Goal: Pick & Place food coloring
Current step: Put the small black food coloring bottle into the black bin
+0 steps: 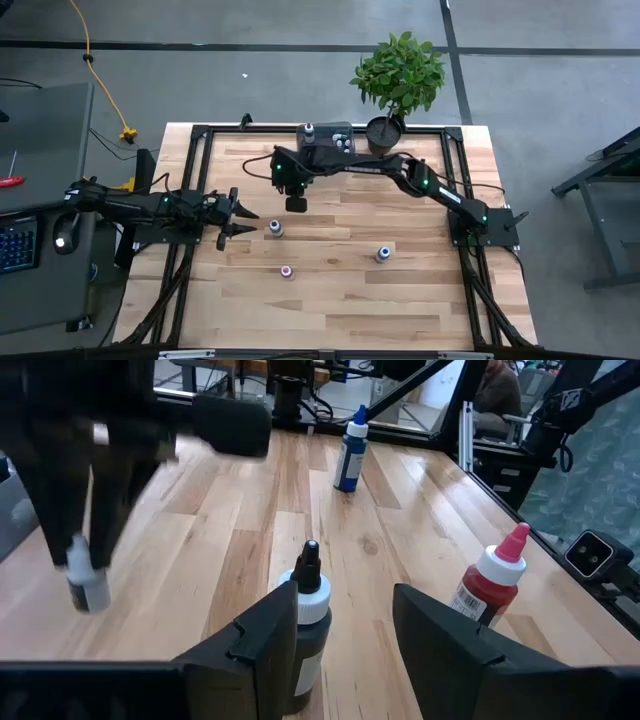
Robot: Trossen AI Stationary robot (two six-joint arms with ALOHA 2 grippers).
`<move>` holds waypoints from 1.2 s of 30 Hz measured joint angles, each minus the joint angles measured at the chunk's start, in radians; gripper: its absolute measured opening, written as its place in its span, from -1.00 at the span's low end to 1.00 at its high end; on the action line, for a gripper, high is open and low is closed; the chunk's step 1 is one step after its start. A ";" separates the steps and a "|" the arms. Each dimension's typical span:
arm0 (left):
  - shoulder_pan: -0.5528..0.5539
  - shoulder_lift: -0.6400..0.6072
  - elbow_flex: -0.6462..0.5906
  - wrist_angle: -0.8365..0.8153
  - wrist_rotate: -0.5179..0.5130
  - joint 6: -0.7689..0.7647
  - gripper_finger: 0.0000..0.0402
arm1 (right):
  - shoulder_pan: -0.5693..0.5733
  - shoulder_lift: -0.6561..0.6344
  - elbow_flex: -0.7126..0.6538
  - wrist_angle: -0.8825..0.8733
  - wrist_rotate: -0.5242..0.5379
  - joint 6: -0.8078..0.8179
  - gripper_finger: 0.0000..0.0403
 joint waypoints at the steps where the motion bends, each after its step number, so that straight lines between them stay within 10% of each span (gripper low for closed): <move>1: 0.000 0.000 0.000 0.000 0.000 0.000 -0.19 | 0.000 -0.010 0.000 -0.005 0.000 0.011 -0.78; 36: 0.000 0.000 0.000 0.000 0.000 0.000 -0.19 | -0.037 -0.291 -0.001 -0.060 0.196 0.283 -0.78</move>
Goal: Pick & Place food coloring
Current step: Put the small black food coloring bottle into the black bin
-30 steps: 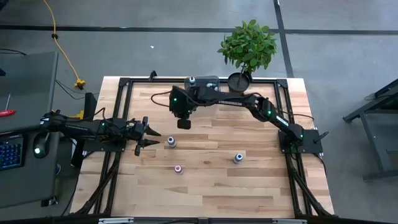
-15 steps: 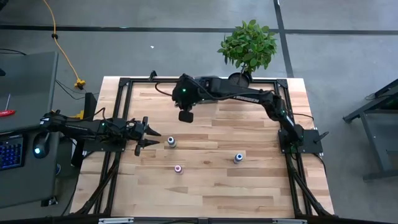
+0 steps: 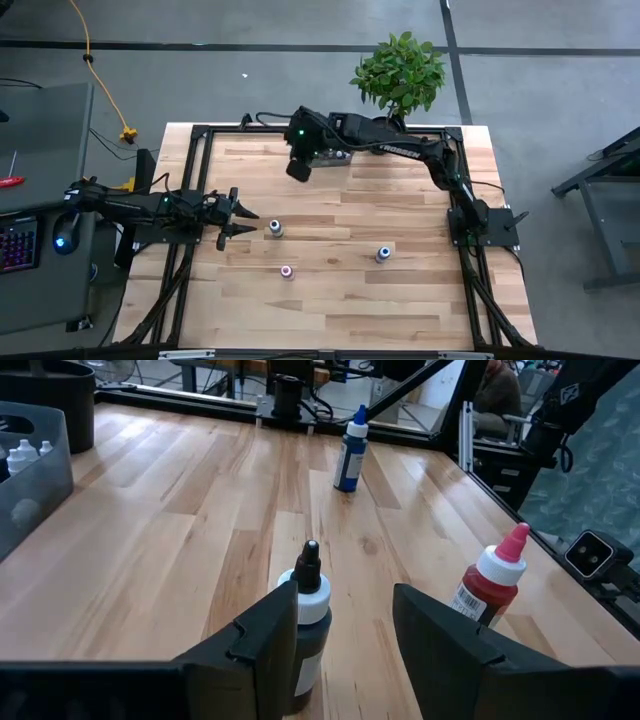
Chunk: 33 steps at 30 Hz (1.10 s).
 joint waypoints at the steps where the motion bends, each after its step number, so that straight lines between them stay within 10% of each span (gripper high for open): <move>1: 0.000 0.000 0.000 0.000 0.000 0.000 -0.19 | -0.008 0.000 0.000 0.000 0.020 0.025 -0.78; 12: 0.000 0.000 0.000 0.000 0.000 0.000 -0.19 | -0.091 0.011 -0.003 -0.069 0.330 0.279 -0.78; 33: 0.000 0.000 0.000 0.000 0.000 0.000 -0.19 | -0.182 0.161 -0.003 -0.099 0.292 0.497 -0.79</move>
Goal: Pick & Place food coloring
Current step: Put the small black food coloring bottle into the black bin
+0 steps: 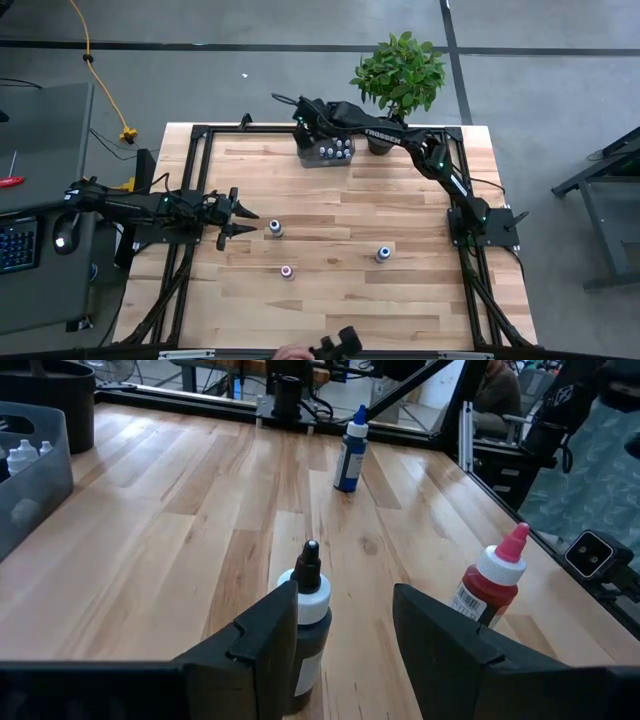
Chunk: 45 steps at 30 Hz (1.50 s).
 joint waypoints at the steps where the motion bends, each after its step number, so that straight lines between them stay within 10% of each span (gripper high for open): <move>1: 0.000 0.000 0.000 0.000 0.000 0.000 -0.19 | -0.002 0.002 0.000 -0.021 0.006 0.007 -0.79; 45: 0.000 0.000 0.000 0.000 0.000 0.000 -0.19 | -0.019 0.042 -0.180 0.059 -0.065 0.408 -0.79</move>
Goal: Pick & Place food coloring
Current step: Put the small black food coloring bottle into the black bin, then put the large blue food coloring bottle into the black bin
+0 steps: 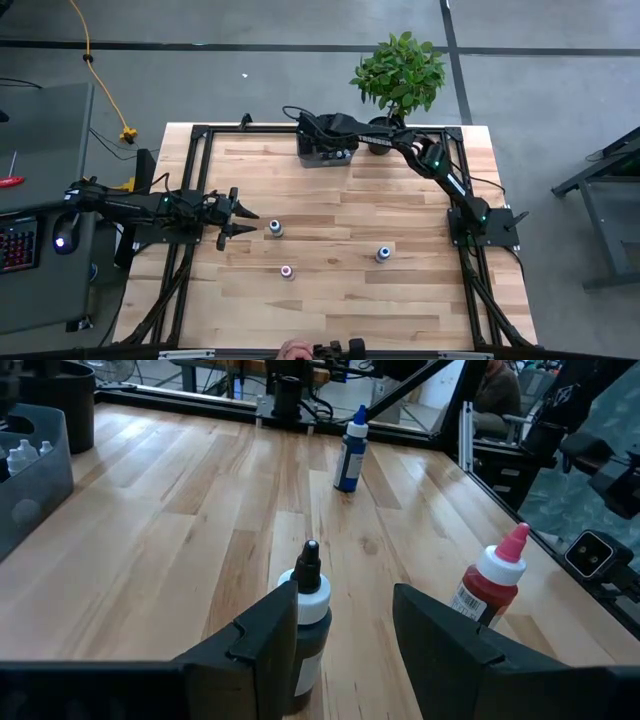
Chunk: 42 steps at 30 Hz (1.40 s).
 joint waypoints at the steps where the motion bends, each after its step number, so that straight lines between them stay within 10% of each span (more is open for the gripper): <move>1: 0.000 0.000 0.000 0.000 0.000 0.000 -0.19 | 0.000 0.000 0.000 -0.002 0.001 0.000 -0.79; 30: 0.000 0.000 0.000 0.000 0.000 0.000 -0.19 | -0.030 -0.004 -0.095 0.071 -0.017 0.004 -0.76; 42: 0.000 0.000 0.000 0.000 0.000 0.000 -0.19 | -0.029 -0.037 -0.097 0.058 0.027 -0.031 -0.37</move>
